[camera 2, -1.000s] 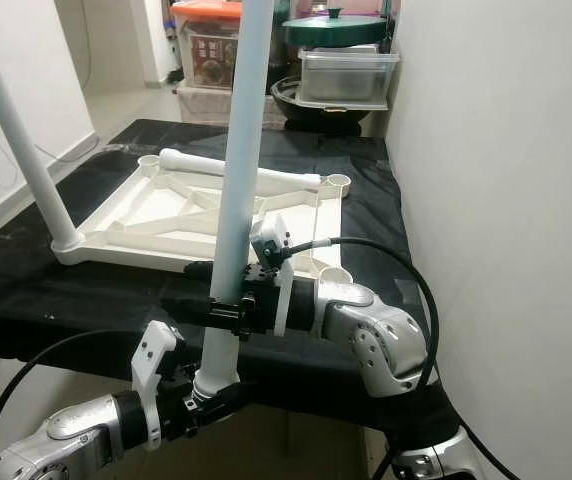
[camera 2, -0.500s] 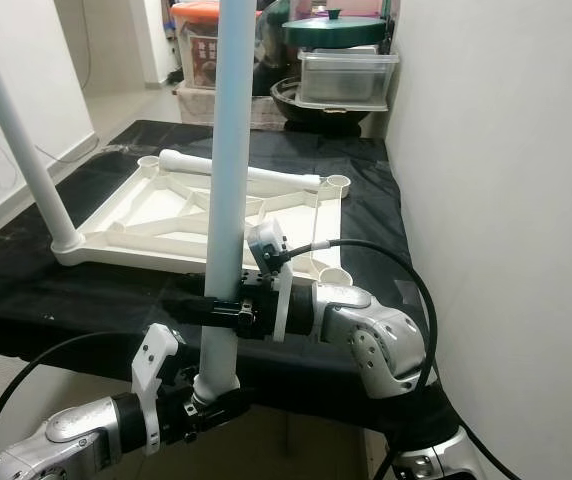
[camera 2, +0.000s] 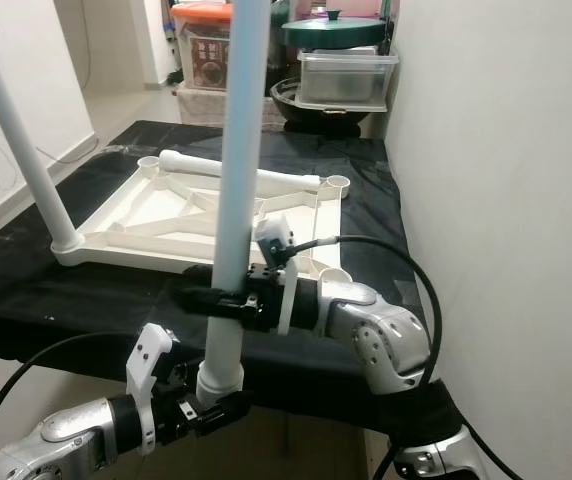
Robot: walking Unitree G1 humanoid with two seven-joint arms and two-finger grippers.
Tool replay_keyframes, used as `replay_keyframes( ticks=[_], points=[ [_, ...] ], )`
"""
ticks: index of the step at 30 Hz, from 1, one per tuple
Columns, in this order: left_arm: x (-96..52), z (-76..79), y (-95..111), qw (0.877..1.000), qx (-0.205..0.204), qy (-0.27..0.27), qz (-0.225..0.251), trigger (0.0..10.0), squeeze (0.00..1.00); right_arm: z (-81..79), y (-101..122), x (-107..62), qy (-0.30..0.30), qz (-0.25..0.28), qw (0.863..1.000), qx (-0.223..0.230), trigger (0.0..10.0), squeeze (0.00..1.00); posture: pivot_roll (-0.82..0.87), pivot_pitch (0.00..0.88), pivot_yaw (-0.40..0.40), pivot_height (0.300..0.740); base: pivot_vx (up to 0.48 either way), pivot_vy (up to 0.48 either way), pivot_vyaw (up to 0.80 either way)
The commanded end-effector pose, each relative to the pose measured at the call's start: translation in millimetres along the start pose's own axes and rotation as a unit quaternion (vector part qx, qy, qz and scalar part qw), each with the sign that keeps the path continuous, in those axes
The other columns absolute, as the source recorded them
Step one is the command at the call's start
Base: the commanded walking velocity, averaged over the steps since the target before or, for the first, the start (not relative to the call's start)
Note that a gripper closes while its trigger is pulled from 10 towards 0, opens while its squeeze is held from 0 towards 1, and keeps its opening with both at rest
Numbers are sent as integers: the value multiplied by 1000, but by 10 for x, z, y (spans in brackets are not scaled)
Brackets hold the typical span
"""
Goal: Building children table
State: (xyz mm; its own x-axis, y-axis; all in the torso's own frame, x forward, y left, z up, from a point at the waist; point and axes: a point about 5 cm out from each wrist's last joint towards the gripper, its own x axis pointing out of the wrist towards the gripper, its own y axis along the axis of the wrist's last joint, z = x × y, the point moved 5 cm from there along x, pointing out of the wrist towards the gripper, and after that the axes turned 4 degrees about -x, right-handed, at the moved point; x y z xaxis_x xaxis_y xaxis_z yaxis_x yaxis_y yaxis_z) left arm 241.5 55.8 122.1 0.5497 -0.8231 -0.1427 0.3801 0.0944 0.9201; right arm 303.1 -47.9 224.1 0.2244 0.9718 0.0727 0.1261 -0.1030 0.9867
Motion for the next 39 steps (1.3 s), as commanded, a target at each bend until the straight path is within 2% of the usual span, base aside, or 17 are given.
replay_keyframes(
  ticks=[1, 5, 7, 9, 10, 12, 14, 15, 18, 20, 21, 22, 23, 26, 29, 34, 39],
  points=[
    [-4, -85, 0, 999, 17, 37, 9, 10000, 0, 118, 137, -71, -29, 19, 999, -24, 0, 0, 142, 0, -29, 740, 0, 0, 0],
    [-4, -85, 0, 999, 17, 37, 9, 10000, 0, 118, 137, -71, -29, 19, 999, -24, 0, 0, 142, 0, -29, 740, 0, 0, 0],
    [-18, -228, 99, 995, 28, 90, 41, 10000, 0, 336, 248, -143, -99, 46, 993, -44, 0, 0, 146, 0, -32, 740, 0, 0, 0],
    [-18, -228, 99, 995, 28, 90, 41, 10000, 0, 336, 248, -143, -99, 46, 993, -44, 0, 0, 146, 0, -32, 740, 0, 0, 0],
    [-37, -327, 183, 989, 30, 127, 69, 10000, 0, 536, 342, -203, -167, 71, 982, -56, 0, 0, 149, 0, -33, 740, 0, 0, 0],
    [-37, -327, 183, 989, 30, 127, 69, 10000, 0, 536, 342, -203, -167, 71, 982, -56, 0, 0, 149, 0, -33, 740, 0, 0, 0],
    [-76, -447, 315, 977, 34, 181, 110, 10000, 0, 885, 483, -369, -307, 109, 942, -83, 0, 0, 148, 0, -33, 740, 0, 0, 0],
    [-76, -447, 315, 977, 34, 181, 110, 10000, 0, 885, 483, -369, -307, 109, 942, -83, 0, 0, 148, 0, -33, 740, 0, 0, 0],
    [-81, -487, 372, 968, 38, 211, 130, 10000, 0, 1075, 564, -548, -422, 125, 890, -120, 0, 0, 145, 0, -31, 740, 0, 0, 0],
    [-81, -495, 377, 966, 41, 217, 131, 10000, 0, 1093, 573, -576, -440, 125, 880, -129, 0, 0, 145, 0, -31, 740, 0, 0, 0],
    [-81, -504, 391, 963, 48, 226, 136, 10000, 0, 1117, 565, -615, -463, 122, 866, -140, 4706, 0, 146, 0, -34, 740, 0, 0, 0],
    [-81, -504, 391, 963, 48, 226, 136, 10000, 0, 1117, 565, -615, -463, 122, 866, -140, 4706, 0, 146, 0, -34, 740, 0, 0, 0],
    [-78, -509, 400, 962, 49, 231, 140, 10000, 0, 1134, 554, -644, -480, 120, 857, -145, 10000, 0, 147, 0, -36, 740, 0, 0, 0],
    [-82, -536, 430, 957, 51, 243, 151, 10000, 0, 1157, 522, -673, -499, 116, 846, -149, 10000, 0, 147, 0, -36, 740, 0, 0, 0],
    [-133, -632, 488, 948, 45, 268, 167, 10000, 0, 1156, 490, -634, -497, 121, 849, -134, 10000, 0, 146, 0, -35, 740, 266, -309, 0],
    [-141, -660, 474, 948, 37, 269, 167, 10000, 0, 1145, 491, -599, -495, 120, 849, -145, 10000, 0, 145, 0, -34, 740, 285, -191, 0],
    [-123, -667, 435, 947, 23, 273, 164, 10000, 0, 1174, 484, -581, -508, 127, 838, -155, 10000, 0, 148, 0, -37, 740, 53, 0, 0]
  ],
)
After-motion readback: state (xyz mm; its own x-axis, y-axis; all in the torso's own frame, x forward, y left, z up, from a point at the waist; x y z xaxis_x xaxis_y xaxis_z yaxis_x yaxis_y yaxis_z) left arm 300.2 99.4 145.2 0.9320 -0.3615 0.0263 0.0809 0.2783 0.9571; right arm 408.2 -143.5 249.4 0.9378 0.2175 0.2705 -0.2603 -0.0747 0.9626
